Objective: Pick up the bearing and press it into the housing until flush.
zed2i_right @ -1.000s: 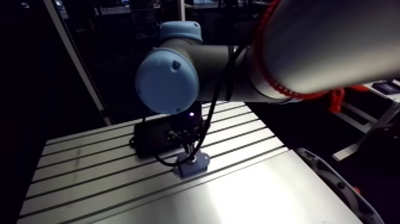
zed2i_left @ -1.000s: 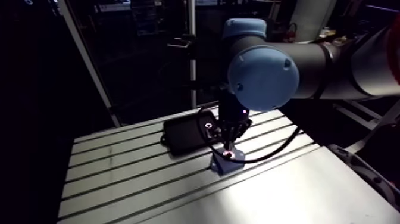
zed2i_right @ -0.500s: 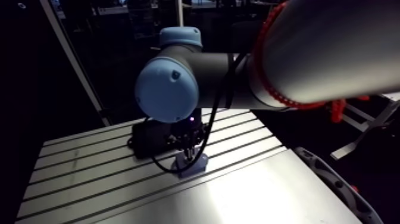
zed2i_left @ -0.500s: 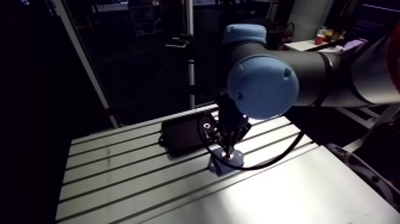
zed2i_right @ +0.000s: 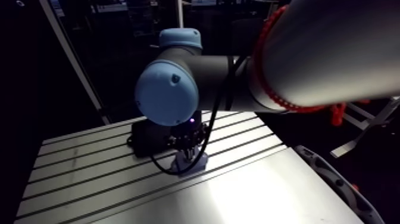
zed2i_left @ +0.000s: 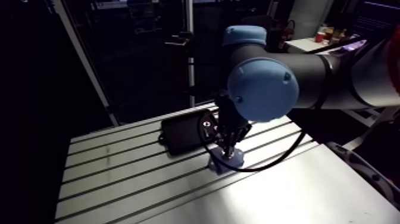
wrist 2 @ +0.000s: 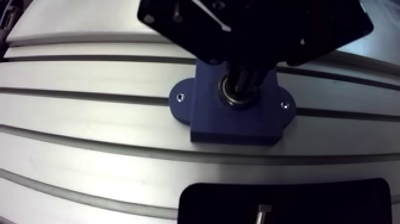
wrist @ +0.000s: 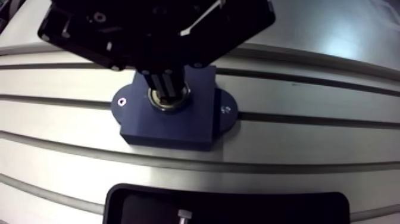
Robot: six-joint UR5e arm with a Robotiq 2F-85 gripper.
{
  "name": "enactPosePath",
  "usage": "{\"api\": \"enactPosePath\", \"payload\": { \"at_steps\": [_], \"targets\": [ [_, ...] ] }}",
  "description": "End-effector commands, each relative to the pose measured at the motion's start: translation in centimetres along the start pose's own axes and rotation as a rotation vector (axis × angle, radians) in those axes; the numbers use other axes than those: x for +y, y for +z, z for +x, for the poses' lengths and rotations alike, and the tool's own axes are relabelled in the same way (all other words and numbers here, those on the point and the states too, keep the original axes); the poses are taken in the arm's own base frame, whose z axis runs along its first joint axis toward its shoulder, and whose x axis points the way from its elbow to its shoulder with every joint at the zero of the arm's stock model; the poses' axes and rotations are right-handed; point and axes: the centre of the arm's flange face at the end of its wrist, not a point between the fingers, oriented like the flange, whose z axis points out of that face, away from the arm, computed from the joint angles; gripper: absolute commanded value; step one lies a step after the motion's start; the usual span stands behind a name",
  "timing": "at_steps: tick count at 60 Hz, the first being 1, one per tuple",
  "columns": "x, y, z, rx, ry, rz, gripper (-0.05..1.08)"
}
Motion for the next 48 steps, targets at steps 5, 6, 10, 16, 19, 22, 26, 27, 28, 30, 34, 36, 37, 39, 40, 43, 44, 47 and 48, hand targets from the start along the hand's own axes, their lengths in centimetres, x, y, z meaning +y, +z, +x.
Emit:
{"api": "enactPosePath", "payload": {
  "at_steps": [5,6,10,16,19,22,26,27,28,30,34,36,37,39,40,43,44,47,48],
  "targets": [
    [0.04,0.06,0.19,0.013,-0.002,-0.007,1.08],
    [0.04,0.06,0.19,0.013,-0.002,-0.007,1.08],
    [0.04,0.19,0.21,0.011,-0.002,-0.006,1.08],
    [0.09,0.34,0.17,0.008,-0.001,-0.004,1.08],
    [0.01,0.4,0.14,0.007,-0.002,-0.004,1.08],
    [0.05,0.47,0.08,0.005,-0.001,-0.003,1.08],
    [0.05,0.47,0.07,0.005,-0.001,-0.003,1.08],
    [0.05,0.47,0.07,0.005,-0.001,-0.003,1.08],
    [0.05,0.47,0.07,0.005,-0.001,-0.003,1.08],
    [0.05,0.47,0.07,0.005,-0.001,-0.003,1.08],
    [-0.04,0.53,0.04,0.004,-0.004,-0.002,1.08],
    [-0.04,0.52,0.06,0.005,-0.002,-0.003,1.08],
    [0.02,0.52,0.04,0.005,-0.001,-0.003,1.08],
    [0.05,0.47,0.08,0.006,-0.001,-0.003,1.08],
    [0.05,0.47,0.08,0.006,-0.001,-0.003,1.08],
    [-0.02,0.46,0.1,0.006,-0.003,-0.004,1.08],
    [-0.02,0.46,0.1,0.006,-0.004,-0.004,1.08],
    [-0.02,0.46,0.1,0.006,-0.004,-0.004,1.08],
    [-0.02,0.46,0.1,0.006,-0.004,-0.004,1.08]
  ]
}}
